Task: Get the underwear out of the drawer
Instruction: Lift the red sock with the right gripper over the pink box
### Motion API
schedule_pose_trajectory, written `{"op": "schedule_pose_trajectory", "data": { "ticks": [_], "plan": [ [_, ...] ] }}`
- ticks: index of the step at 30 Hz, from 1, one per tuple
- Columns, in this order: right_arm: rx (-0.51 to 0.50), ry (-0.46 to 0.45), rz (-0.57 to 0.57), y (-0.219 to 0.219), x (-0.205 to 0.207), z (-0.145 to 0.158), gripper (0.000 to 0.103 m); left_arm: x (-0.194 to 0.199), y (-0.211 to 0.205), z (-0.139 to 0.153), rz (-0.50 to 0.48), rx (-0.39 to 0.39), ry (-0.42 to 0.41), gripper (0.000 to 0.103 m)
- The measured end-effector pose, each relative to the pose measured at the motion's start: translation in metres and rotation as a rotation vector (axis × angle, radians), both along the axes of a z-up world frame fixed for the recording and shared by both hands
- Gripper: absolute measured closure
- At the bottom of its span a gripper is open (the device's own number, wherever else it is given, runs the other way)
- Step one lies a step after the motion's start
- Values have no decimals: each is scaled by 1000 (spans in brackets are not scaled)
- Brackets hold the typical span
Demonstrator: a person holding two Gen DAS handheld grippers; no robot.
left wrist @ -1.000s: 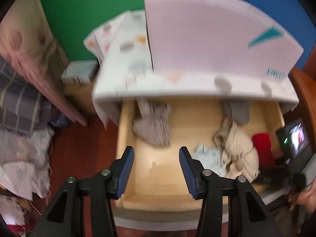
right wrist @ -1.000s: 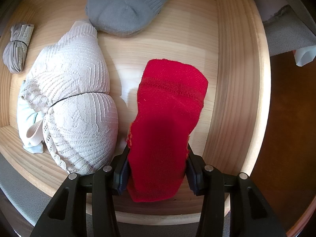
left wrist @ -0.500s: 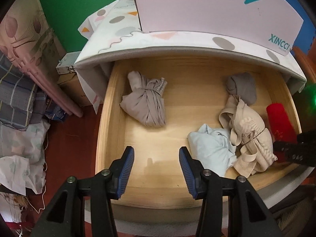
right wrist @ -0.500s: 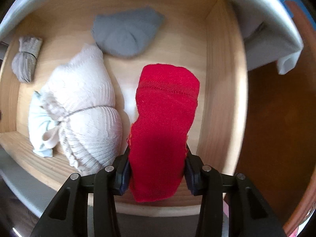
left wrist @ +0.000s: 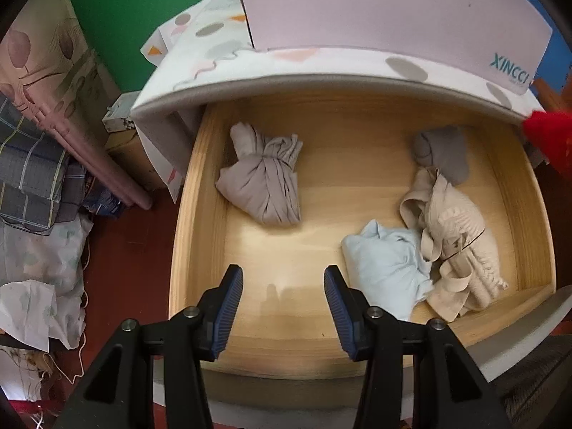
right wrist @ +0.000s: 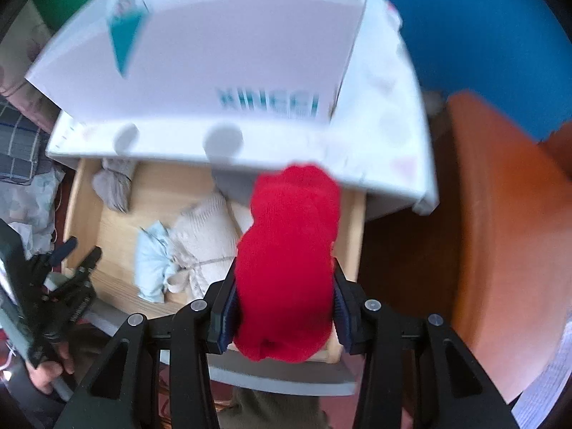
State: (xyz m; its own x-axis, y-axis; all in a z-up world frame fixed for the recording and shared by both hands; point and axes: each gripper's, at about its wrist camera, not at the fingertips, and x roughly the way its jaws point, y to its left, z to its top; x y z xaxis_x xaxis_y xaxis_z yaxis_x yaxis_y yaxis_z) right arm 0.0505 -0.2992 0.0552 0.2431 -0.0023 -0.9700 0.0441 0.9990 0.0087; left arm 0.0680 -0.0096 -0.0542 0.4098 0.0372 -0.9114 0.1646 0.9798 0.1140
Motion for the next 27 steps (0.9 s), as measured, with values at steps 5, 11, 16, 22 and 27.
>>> {"op": "schedule_pose_trajectory", "data": {
  "ticks": [5, 11, 16, 22, 27],
  "plan": [
    [-5, -73, 15, 0, 18, 46, 66, 3, 7, -1, 19, -18, 11, 55],
    [18, -129, 27, -6, 26, 102, 68, 3, 7, 1, 24, -38, 7, 55],
    [43, -156, 40, 9, 32, 117, 69, 3, 11, 2, 29, -50, 4, 55],
    [9, -210, 86, 20, 16, 141, 70, 4, 18, 5, 57, -95, -2, 55],
    [-15, -258, 78, 19, 36, 157, 70, 4, 15, 5, 47, -84, -1, 55]
  ]
}}
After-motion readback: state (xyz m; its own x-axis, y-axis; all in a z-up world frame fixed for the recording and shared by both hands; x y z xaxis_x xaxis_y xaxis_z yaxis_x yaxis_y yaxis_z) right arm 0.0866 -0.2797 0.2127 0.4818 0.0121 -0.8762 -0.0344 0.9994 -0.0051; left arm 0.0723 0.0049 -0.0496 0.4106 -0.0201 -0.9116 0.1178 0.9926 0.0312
